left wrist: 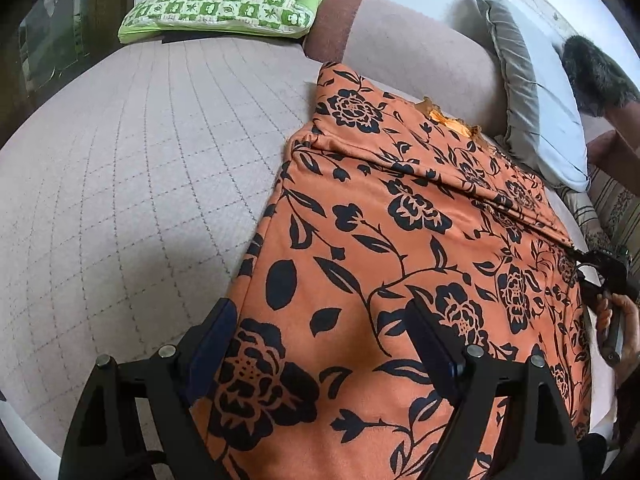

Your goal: Fold small clothes

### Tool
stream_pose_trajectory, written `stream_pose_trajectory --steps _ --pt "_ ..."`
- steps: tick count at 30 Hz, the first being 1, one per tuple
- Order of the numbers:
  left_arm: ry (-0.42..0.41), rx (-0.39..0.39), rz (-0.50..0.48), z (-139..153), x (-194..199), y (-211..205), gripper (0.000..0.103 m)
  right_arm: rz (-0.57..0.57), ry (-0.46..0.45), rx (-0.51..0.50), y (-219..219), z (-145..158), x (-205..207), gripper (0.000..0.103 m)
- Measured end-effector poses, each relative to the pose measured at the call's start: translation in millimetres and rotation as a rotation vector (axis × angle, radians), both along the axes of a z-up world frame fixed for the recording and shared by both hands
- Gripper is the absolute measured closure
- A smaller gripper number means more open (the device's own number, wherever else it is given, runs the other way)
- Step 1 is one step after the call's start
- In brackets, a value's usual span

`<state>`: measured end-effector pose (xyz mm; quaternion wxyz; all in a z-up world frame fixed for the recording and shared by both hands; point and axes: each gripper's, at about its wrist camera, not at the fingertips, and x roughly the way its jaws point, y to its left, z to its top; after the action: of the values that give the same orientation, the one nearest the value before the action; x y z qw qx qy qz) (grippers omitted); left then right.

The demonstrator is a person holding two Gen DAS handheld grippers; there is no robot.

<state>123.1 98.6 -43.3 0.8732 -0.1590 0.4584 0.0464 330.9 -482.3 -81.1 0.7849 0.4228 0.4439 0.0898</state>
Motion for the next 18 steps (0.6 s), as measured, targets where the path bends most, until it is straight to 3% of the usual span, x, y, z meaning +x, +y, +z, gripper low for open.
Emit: stream_pose_trajectory --steps 1,4,7,10,13,14,15,17,18 --pt "-0.001 0.000 0.002 0 -1 1 0.017 0.046 0.016 -0.134 14 14 -1 0.076" --pt "-0.005 -0.005 0.014 1 -7 4 0.017 0.156 0.069 -0.354 36 32 -4 0.072" --pt "-0.001 -0.005 0.016 1 -14 6 0.017 0.113 0.066 -0.493 38 47 -19 0.073" --pt "-0.002 0.002 0.017 0 -19 6 0.017 0.113 -0.068 -0.473 42 70 -30 0.073" --pt "0.011 0.003 0.024 -3 -17 9 0.017 0.152 -0.114 -0.301 45 74 -18 0.067" --pt "0.013 -0.005 0.028 -4 -16 10 0.017 0.157 -0.118 -0.243 45 70 -8 0.058" --pt "0.014 -0.012 0.032 -5 -15 11 0.017 0.163 -0.117 -0.202 49 65 0 0.041" --pt "0.017 -0.016 0.036 -6 -12 12 0.017 0.156 -0.091 -0.157 46 41 20 0.039" --pt "0.018 -0.016 0.038 -7 -10 12 0.017 0.122 -0.071 -0.166 39 29 24 0.048"
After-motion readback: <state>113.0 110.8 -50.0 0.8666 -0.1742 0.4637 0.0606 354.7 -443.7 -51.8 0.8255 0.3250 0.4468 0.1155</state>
